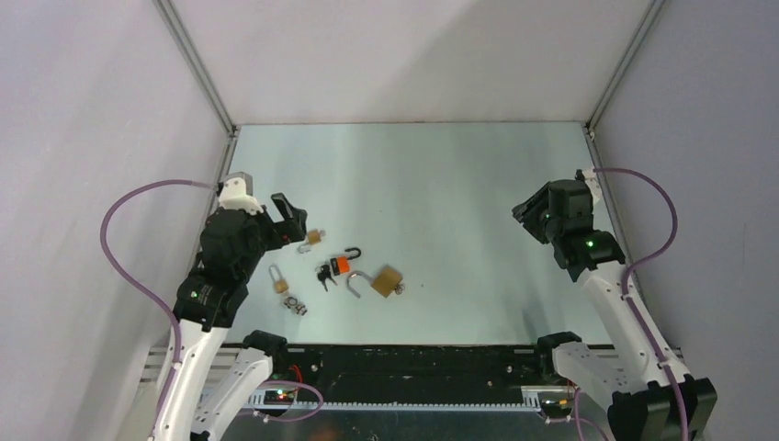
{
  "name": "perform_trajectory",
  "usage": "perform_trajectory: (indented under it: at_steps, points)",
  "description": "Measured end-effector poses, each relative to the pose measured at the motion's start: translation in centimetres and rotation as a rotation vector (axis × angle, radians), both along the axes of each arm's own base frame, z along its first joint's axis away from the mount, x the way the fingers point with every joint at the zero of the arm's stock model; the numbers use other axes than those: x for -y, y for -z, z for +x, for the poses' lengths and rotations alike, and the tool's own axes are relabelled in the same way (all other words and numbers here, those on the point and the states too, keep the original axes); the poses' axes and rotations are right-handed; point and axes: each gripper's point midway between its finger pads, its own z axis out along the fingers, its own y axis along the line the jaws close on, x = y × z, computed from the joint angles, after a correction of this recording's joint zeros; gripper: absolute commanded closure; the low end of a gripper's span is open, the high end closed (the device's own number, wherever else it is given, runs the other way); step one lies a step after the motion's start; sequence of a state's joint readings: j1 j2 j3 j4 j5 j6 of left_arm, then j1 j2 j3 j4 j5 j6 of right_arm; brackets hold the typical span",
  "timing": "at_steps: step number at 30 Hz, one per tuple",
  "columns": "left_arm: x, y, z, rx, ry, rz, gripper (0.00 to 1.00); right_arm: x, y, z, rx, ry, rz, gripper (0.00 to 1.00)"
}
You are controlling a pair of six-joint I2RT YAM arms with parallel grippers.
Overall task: Lock with the key
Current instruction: Pick up the lock from the center of the board.
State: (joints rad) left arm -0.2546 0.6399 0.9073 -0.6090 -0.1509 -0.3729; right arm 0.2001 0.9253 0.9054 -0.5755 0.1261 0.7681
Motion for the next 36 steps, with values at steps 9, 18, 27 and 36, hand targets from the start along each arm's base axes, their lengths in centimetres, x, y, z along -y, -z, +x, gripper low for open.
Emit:
perform_trajectory:
  at_steps: [9, 18, 27, 36]
  points:
    - [1.4, 0.5, -0.2, -0.008, 0.09, -0.005, 0.0, 0.4, 2.4, 0.7, -0.053, 0.07, 0.024, 0.03]
    - [6.3, 2.9, 0.3, -0.069, 0.315, -0.048, 0.01, -3.2, 5.1, 0.4, -0.103, -0.107, 0.002, 0.0]
    - [14.1, 9.6, 0.6, -0.223, 0.516, 0.068, 0.0, -4.2, 5.1, -0.9, -0.084, -0.206, -0.036, 0.01]
    - [19.7, 17.5, 0.2, -0.412, 0.672, 0.262, 0.01, -5.6, 6.6, -2.5, -0.13, -0.311, 0.002, 0.01]
